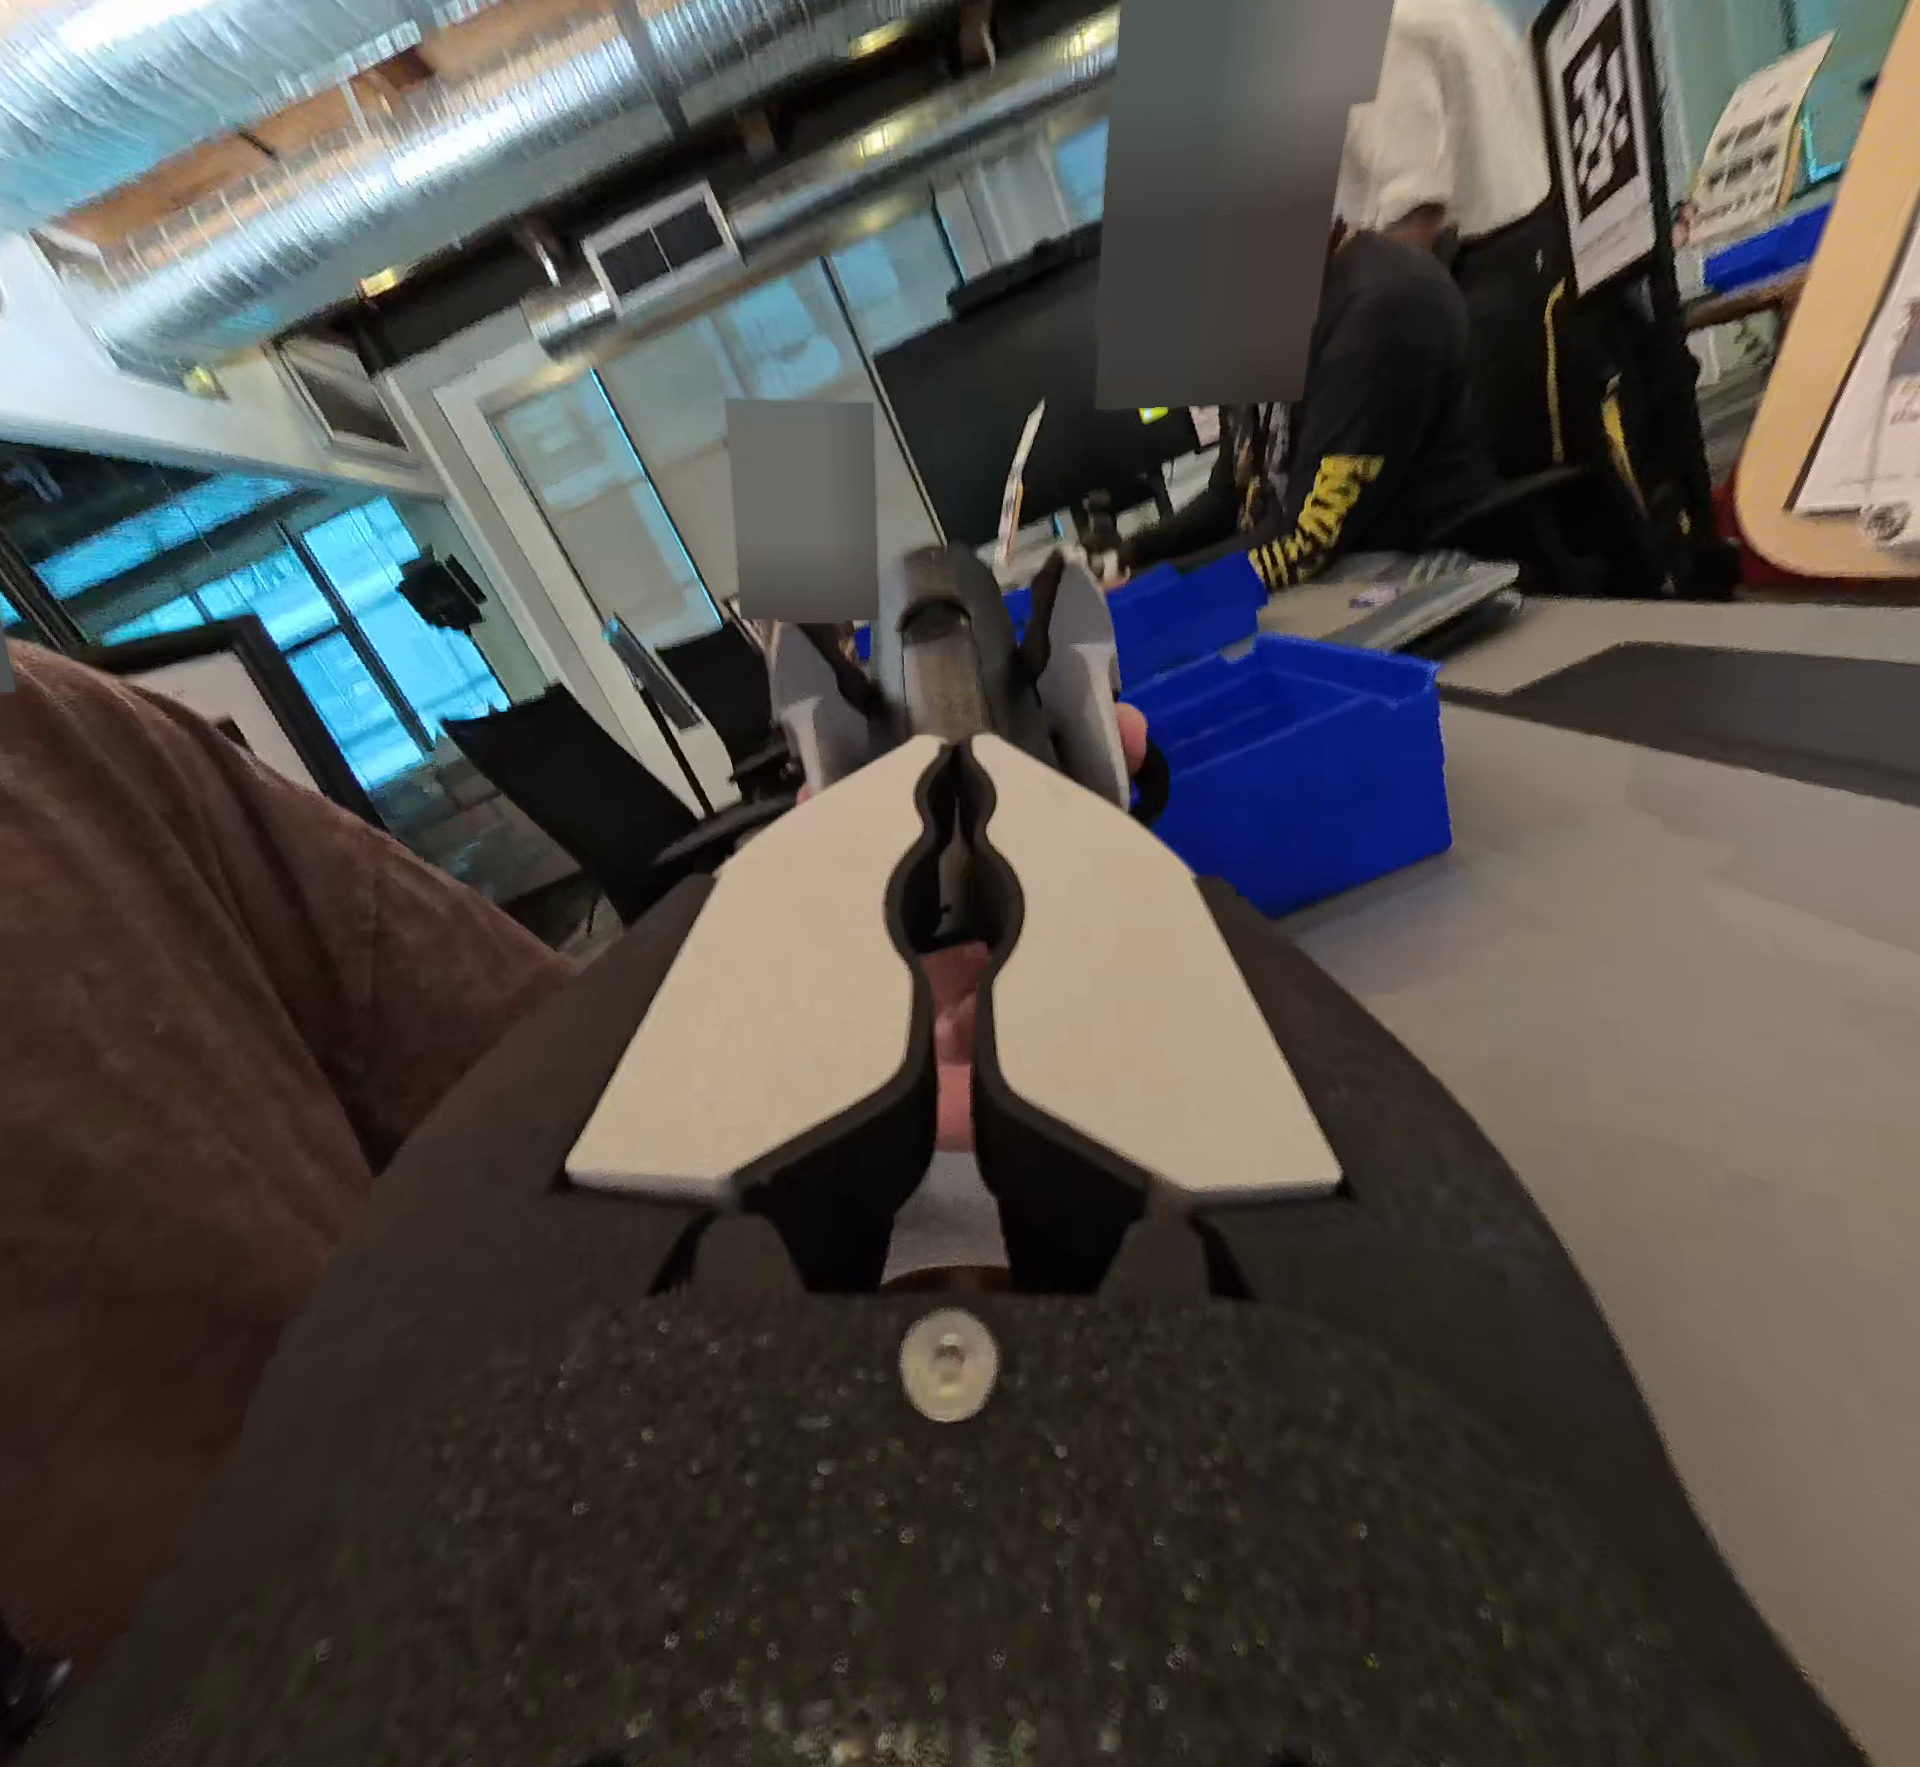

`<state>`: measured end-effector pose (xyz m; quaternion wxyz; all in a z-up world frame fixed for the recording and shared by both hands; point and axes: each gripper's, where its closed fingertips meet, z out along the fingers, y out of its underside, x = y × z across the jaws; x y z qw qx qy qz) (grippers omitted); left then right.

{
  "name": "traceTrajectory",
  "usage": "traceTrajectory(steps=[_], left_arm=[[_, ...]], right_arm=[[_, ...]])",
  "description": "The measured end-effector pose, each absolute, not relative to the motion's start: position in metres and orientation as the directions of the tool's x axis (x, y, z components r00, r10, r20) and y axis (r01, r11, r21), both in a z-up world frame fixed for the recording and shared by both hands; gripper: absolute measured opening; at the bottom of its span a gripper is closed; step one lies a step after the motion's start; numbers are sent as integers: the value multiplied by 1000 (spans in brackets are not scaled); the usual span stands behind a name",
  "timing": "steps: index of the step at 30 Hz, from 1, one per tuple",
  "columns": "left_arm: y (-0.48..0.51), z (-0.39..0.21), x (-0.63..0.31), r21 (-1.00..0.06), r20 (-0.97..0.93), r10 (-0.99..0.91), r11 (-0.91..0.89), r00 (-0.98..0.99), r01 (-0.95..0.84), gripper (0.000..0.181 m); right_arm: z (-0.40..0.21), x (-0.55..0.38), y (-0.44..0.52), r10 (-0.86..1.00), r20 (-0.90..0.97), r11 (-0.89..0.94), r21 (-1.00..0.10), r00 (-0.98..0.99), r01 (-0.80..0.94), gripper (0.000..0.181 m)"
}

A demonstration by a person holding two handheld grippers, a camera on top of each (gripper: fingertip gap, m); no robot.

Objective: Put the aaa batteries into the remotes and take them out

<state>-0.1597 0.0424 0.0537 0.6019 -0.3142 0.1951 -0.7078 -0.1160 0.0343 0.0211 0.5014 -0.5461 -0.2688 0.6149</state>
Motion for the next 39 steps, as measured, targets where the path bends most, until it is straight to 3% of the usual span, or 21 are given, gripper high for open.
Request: traceTrajectory(steps=[6,28,32,33,36,39], left_arm=[[47,55,-169,-626,230,-970,-213,-83,750,61],[44,50,-164,-611,246,-961,-253,-124,750,61],[40,48,-161,-680,196,-977,-199,-87,705,61],[39,47,-161,-689,189,-978,-197,-89,698,61],[38,39,-156,-750,153,-986,-155,-60,644,61],[37,32,-150,-793,129,-991,-127,-40,595,61]], right_arm=[[7,-75,38,880,-453,-373,-844,140,-385,0],[3,-100,26,882,-463,-405,-836,82,-369,0],[-5,-86,35,887,-412,-363,-901,207,-235,0],[-3,-82,33,903,-374,-345,-925,214,-163,7],[-8,-85,40,925,-226,-285,-944,307,165,65],[-15,-112,32,966,-138,-218,-891,220,398,66]])
